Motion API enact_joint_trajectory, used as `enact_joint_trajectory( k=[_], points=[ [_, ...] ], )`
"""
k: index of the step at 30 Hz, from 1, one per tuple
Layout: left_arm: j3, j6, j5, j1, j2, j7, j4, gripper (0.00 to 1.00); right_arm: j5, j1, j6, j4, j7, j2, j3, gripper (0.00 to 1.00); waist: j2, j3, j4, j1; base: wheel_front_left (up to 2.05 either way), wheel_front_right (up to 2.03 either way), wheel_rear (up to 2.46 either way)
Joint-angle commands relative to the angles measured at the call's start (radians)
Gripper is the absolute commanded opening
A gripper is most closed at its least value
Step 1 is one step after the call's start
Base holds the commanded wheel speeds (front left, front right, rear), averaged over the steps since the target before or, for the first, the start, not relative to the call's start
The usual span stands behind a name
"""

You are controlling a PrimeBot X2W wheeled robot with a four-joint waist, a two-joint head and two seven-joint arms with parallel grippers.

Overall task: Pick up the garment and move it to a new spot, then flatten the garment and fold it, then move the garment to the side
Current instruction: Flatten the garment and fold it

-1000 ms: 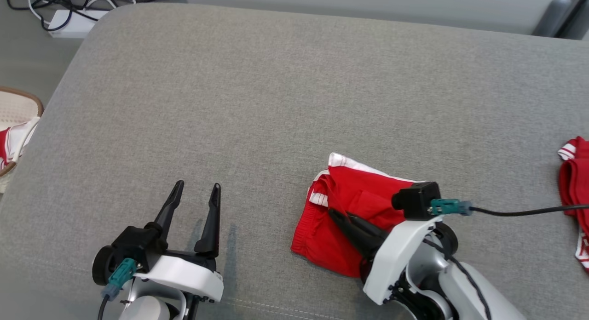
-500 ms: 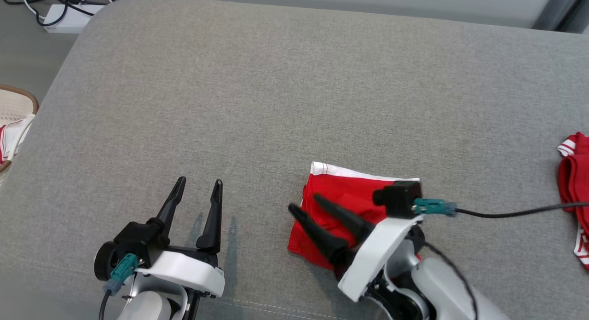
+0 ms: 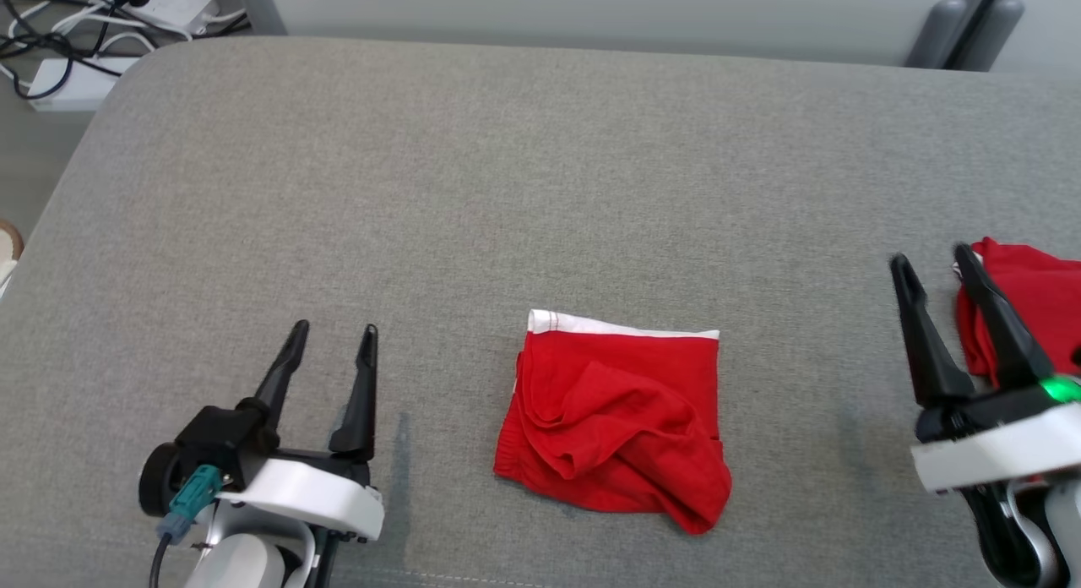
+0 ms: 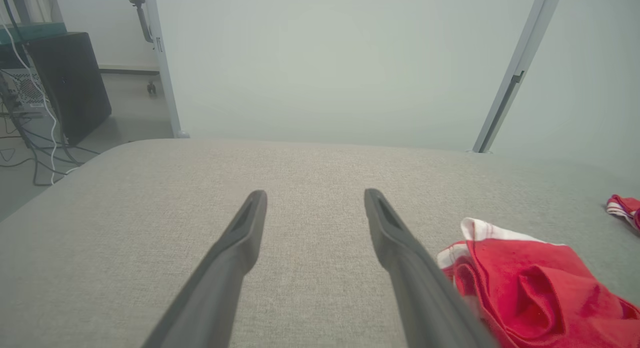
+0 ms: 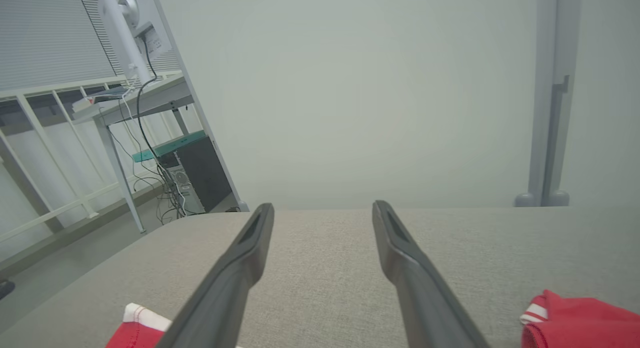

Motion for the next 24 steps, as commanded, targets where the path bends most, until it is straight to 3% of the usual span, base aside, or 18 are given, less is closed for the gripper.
enact_joint_trajectory(
  k=[1,6,11,24],
  points=[
    [0.046,0.013,0.004,-0.007,0.03,0.0,-0.033,1.0,-0.063,0.034,0.0,-0.012,-0.02,-0.013,-0.023,1.0,0.0,-0.014,-0.014,0.0,0.0,0.0,0.0],
    [0.061,0.032,0.003,0.019,0.052,0.012,-0.053,1.0,-0.229,0.112,0.0,0.007,-0.029,0.006,-0.101,1.0,0.0,-0.039,-0.034,0.0,0.0,0.0,0.0],
    [0.069,0.047,0.002,0.052,0.07,0.021,-0.072,1.0,-0.322,0.182,0.0,0.013,-0.03,0.04,-0.135,1.0,0.0,-0.069,-0.04,0.0,0.0,0.0,0.0],
    [0.086,0.087,-0.001,0.138,0.109,0.047,-0.128,1.0,-0.348,0.292,0.0,0.021,-0.03,0.098,-0.187,1.0,0.0,-0.126,-0.041,0.0,0.0,0.0,0.0]
  ],
)
